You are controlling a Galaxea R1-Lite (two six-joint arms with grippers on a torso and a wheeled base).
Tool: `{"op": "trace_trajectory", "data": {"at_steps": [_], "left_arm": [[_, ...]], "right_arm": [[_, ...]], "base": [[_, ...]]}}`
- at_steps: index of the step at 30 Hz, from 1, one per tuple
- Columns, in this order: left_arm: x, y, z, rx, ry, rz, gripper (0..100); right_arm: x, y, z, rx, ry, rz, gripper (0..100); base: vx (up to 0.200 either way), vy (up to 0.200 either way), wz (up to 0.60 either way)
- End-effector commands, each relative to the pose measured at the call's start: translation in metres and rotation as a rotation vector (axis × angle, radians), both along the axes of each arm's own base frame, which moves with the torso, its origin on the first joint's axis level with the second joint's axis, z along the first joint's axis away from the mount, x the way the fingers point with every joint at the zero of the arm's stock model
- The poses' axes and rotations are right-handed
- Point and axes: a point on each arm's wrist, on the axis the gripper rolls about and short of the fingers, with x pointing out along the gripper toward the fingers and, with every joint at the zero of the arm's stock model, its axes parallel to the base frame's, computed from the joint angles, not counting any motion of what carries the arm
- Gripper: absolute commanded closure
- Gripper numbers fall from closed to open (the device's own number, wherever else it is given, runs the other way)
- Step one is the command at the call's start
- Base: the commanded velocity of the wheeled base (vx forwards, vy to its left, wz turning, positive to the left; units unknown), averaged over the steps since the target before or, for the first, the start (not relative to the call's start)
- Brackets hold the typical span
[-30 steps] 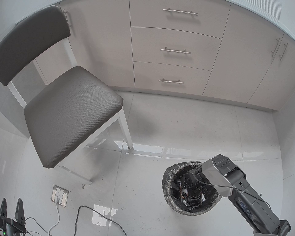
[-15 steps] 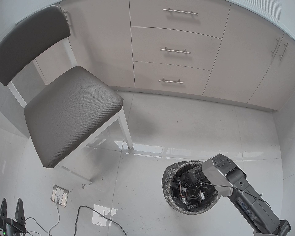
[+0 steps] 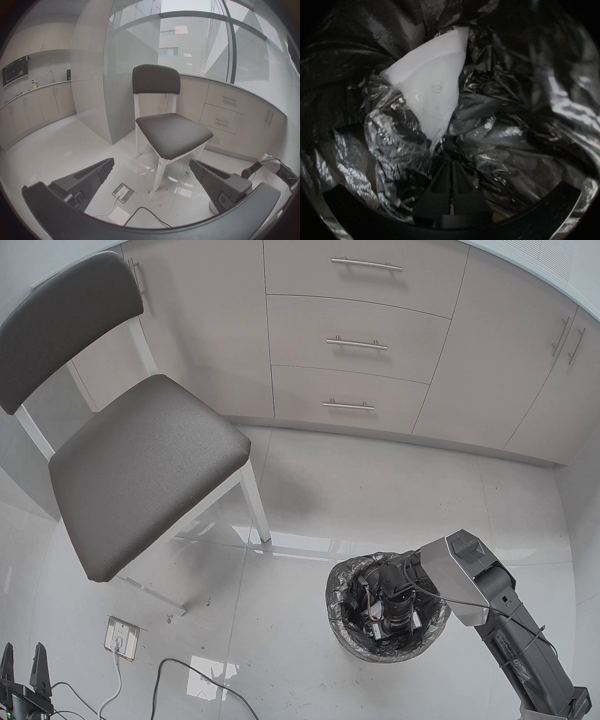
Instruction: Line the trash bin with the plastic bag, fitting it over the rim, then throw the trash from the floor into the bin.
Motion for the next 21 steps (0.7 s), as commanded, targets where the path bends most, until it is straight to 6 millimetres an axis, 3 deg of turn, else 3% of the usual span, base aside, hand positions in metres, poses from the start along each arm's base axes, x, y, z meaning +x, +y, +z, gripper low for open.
{"op": "trace_trajectory", "data": {"at_steps": [1, 21], "left_arm": [[-0.001, 0.0, 0.0, -0.001, -0.015, 0.001, 0], [-0.001, 0.0, 0.0, -0.001, -0.015, 0.001, 0]], "right_arm": [[0.006, 0.003, 0.036, 0.018, -0.041, 0.0, 100], [0.006, 0.011, 0.11, 0.053, -0.125, -0.013, 100]], "base": [[0.0, 0.0, 0.0], [0.0, 0.0, 0.0]]}}
